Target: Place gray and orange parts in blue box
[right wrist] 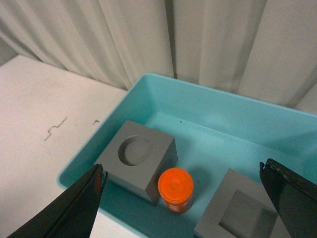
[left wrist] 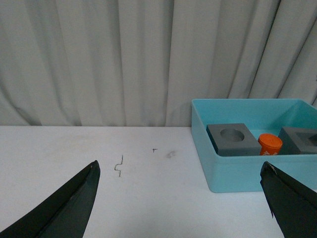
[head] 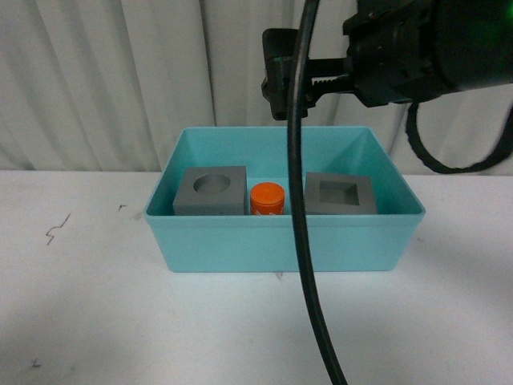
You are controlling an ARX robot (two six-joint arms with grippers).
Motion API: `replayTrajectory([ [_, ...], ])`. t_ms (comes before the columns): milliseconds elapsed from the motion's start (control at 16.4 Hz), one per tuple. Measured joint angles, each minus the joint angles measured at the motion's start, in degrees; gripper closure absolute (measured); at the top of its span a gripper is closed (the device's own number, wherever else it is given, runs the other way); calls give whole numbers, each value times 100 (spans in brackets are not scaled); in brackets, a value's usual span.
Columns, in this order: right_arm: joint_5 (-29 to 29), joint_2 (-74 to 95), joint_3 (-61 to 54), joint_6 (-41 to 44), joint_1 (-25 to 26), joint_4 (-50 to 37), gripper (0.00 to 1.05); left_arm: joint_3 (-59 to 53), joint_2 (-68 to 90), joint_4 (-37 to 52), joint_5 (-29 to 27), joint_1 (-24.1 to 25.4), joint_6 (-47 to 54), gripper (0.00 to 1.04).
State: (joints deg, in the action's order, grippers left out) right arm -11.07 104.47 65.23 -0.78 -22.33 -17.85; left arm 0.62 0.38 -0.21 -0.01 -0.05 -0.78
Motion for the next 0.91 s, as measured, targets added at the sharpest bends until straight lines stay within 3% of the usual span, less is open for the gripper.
replayTrajectory([
  [61, -2, -501, -570, -68, 20, -382, 6, 0, 0, 0, 0, 0, 0, 7],
  [122, 343, -997, -1169, -114, -33, -1102, 9, 0, 0, 0, 0, 0, 0, 7],
  [244, 2509, -2352, -2708, 2, 2, -2492, 33, 0, 0, 0, -2, 0, -2, 7],
  [305, 2924, -3010, -3322, 24, 269, -2664, 44, 0, 0, 0, -7, 0, -2, 7],
  [548, 2330, -4232, -4955, 39, 1012, -2745, 99, 0, 0, 0, 0, 0, -2, 7],
  [609, 2205, -4557, -5141, 59, 1158, -2743, 103, 0, 0, 0, 2, 0, -2, 7],
  [914, 1672, -6006, -5980, 61, 1711, -2094, 103, 0, 0, 0, 2, 0, 0, 7],
])
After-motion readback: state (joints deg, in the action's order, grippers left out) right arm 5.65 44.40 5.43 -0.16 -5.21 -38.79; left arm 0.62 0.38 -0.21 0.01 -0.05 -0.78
